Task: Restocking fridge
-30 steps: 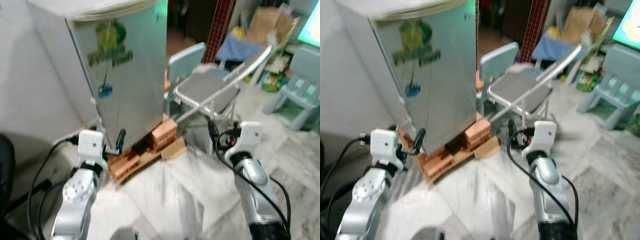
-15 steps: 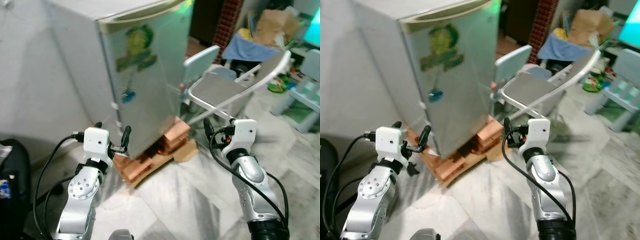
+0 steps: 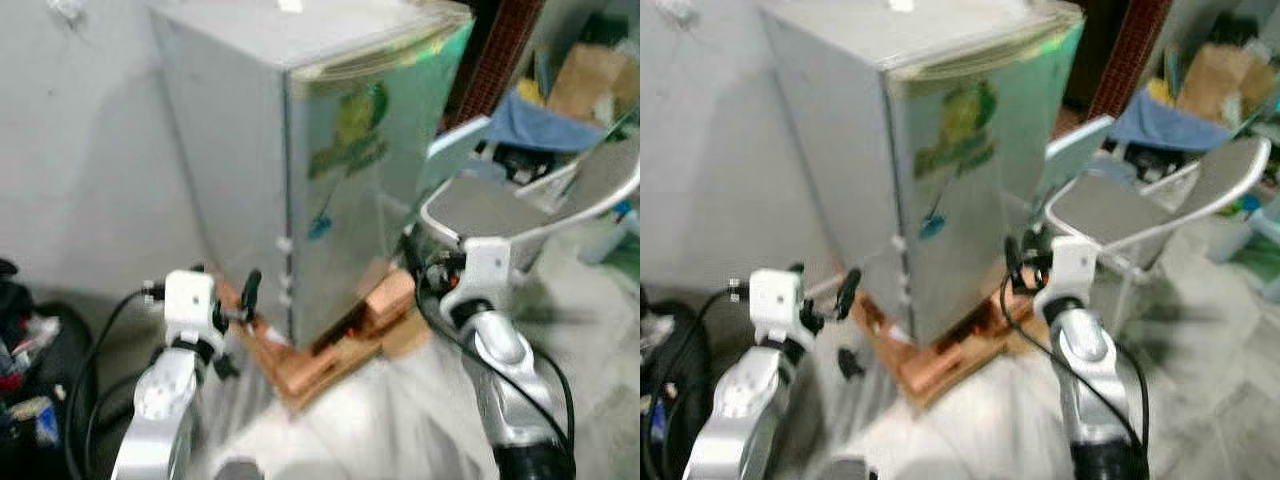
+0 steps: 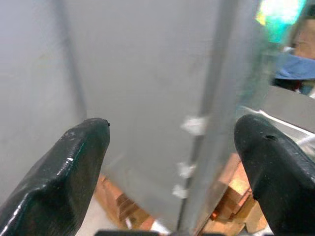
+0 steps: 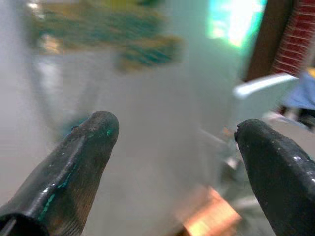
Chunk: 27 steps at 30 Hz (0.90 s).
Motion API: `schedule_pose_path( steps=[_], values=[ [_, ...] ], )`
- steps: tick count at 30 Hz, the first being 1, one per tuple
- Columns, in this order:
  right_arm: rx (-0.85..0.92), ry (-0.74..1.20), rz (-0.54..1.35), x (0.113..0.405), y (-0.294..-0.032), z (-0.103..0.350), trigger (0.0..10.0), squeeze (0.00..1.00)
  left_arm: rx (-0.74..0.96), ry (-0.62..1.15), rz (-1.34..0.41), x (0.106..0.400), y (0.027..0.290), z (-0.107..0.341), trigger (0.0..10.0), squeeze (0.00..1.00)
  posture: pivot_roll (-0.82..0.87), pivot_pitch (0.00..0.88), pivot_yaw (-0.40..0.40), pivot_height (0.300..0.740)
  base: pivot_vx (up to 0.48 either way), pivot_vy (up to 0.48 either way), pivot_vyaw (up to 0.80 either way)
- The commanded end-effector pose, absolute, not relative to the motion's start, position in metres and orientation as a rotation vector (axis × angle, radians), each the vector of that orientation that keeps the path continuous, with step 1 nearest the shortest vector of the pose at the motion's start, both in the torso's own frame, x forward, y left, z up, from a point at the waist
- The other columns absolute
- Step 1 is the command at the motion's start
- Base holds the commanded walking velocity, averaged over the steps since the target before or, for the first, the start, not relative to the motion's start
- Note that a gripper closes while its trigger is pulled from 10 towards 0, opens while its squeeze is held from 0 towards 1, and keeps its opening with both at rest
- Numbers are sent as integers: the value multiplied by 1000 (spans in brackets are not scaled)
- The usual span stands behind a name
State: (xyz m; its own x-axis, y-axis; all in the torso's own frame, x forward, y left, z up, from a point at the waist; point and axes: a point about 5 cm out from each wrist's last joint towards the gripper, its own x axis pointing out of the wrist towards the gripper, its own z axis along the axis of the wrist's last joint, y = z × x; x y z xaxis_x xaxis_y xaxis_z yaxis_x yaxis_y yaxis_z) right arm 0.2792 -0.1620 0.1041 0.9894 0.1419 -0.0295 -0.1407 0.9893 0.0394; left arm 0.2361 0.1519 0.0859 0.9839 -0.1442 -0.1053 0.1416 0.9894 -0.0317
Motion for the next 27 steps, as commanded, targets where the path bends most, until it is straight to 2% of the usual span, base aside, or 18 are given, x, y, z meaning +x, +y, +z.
schedule_pose_path(
  steps=[1, 27],
  values=[
    [30, 37, 167, 279, -158, 105, 10000, 0, -49, 108, -129, 236, 155, 89, 10000, 0, 118, 0, -63, 740, 0, 465, 0],
    [61, 51, 169, 277, -156, 101, 10000, 0, 33, 71, -152, 239, 159, 100, 10000, 0, 135, 0, -58, 740, 0, 18, -738]
  ],
)
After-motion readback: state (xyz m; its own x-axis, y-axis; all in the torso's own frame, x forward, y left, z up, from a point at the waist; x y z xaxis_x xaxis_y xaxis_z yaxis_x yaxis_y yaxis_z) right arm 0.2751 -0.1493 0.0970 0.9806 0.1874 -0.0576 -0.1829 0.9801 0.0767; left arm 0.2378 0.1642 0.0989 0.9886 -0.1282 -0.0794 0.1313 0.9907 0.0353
